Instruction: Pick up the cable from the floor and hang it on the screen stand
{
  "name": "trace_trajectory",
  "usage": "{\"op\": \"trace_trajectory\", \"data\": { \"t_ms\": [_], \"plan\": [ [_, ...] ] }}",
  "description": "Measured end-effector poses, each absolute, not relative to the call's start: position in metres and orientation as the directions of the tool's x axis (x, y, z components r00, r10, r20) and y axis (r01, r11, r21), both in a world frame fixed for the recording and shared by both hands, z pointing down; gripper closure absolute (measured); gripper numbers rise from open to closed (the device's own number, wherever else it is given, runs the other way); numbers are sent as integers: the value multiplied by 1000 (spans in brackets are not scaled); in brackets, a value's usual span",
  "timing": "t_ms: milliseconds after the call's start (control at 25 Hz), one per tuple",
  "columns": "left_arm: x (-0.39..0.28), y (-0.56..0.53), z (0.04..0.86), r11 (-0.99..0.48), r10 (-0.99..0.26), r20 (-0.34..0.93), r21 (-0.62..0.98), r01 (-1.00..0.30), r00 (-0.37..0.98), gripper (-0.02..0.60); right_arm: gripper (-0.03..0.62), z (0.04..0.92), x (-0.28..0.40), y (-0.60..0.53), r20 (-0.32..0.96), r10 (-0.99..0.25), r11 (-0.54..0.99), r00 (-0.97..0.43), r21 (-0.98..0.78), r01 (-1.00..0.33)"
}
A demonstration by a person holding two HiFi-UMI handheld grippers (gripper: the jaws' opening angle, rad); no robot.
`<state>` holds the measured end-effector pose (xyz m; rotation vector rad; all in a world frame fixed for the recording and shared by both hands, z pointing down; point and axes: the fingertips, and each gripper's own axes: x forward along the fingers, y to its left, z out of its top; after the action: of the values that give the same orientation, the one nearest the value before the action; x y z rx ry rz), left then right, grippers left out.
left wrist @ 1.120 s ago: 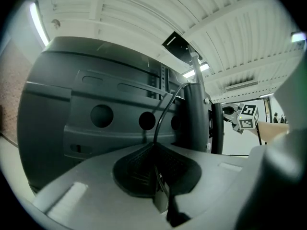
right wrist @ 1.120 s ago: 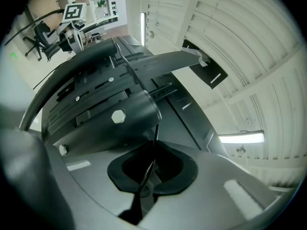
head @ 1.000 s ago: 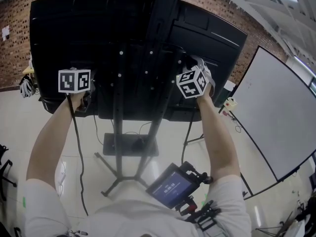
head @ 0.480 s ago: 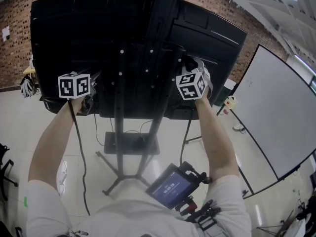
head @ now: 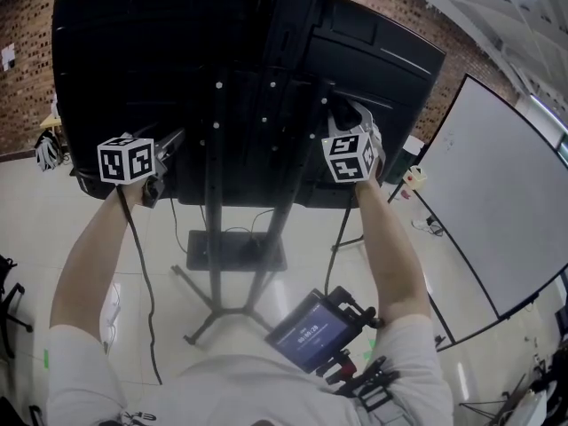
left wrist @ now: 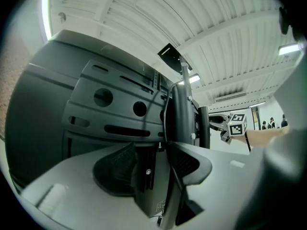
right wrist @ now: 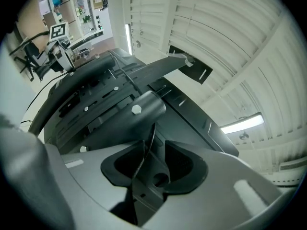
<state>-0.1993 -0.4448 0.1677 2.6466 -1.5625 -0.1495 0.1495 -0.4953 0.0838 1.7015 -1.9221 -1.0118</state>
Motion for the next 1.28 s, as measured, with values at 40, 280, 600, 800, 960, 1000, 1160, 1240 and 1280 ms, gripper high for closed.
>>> {"op": "trace_trajectory", "data": {
  "t_ms": [40, 280, 600, 800, 960, 1000, 1160, 1240, 1280],
  "plan": [
    [-202, -443, 169, -481, -877, -59, 110, -870, 477, 375, 444, 84, 152, -493, -185, -962, 7, -200, 716, -699],
    [-236, -426, 170, -443, -894, -162, 167, -881, 419, 376, 444, 80, 170, -466, -266, -938, 0, -222, 641, -767],
    [-267, -386, 190, -384, -912, -219, 162, -909, 346, 395, 514, 114, 204, -424, -305, -922, 84, -241, 448, -890],
    [-257, -350, 216, -335, -915, -246, 19, -942, 320, 490, 556, 166, 200, -394, -271, -927, 157, -259, 346, -925],
    [-236, -320, 244, -340, -905, -258, -37, -940, 338, 556, 569, 212, 182, -365, -223, -928, 234, -300, 280, -931],
    [-231, -313, 252, -350, -902, -254, -39, -936, 348, 564, 572, 225, 177, -357, -210, -928, 249, -307, 263, -932],
    [-205, -286, 296, -415, -889, -202, -21, -910, 410, 574, 579, 282, 162, -323, -137, -937, 292, -320, 192, -937],
    [-194, -271, 321, -449, -880, -169, -11, -893, 444, 575, 579, 311, 158, -303, -96, -944, 300, -316, 153, -942],
    [-189, -263, 333, -463, -876, -151, -5, -886, 458, 575, 579, 325, 156, -292, -77, -947, 302, -313, 131, -944]
  ]
}}
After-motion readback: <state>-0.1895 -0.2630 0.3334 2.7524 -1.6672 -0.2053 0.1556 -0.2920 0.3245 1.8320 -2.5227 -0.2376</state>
